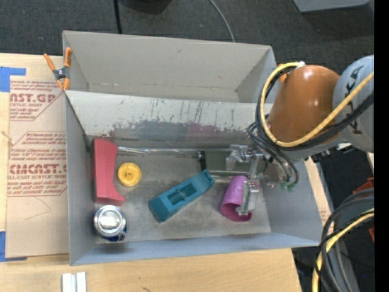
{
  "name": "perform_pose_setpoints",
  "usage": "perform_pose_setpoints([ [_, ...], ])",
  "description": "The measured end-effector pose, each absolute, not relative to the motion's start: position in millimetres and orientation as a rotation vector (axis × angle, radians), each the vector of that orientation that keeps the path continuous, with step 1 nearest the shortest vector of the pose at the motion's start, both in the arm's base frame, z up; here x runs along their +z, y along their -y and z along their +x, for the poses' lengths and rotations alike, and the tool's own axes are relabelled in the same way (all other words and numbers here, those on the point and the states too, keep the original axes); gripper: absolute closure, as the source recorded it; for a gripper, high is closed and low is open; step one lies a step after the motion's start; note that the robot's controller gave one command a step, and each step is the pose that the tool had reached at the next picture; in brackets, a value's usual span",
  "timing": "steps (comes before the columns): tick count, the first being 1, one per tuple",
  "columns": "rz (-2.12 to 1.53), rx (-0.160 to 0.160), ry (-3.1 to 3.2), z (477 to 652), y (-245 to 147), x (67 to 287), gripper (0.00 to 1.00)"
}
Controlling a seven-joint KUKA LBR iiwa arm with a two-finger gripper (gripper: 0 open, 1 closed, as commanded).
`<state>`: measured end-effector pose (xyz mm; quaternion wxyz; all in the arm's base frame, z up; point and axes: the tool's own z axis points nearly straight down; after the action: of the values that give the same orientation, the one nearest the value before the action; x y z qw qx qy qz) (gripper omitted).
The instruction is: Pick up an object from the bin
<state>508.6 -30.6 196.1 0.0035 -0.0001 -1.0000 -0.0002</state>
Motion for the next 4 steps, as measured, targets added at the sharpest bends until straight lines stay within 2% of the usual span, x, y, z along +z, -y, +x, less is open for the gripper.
perform_pose_setpoints([
  [1, 0.001, 0.001, 3.142, 510.3, 31, 200, 0.00],
  [3, 0.017, 0.002, 3.135, 498.2, 17, 130, 0.00],
  [4, 0.054, 0.002, 3.142, 512.3, 7, 122, 0.00],
])
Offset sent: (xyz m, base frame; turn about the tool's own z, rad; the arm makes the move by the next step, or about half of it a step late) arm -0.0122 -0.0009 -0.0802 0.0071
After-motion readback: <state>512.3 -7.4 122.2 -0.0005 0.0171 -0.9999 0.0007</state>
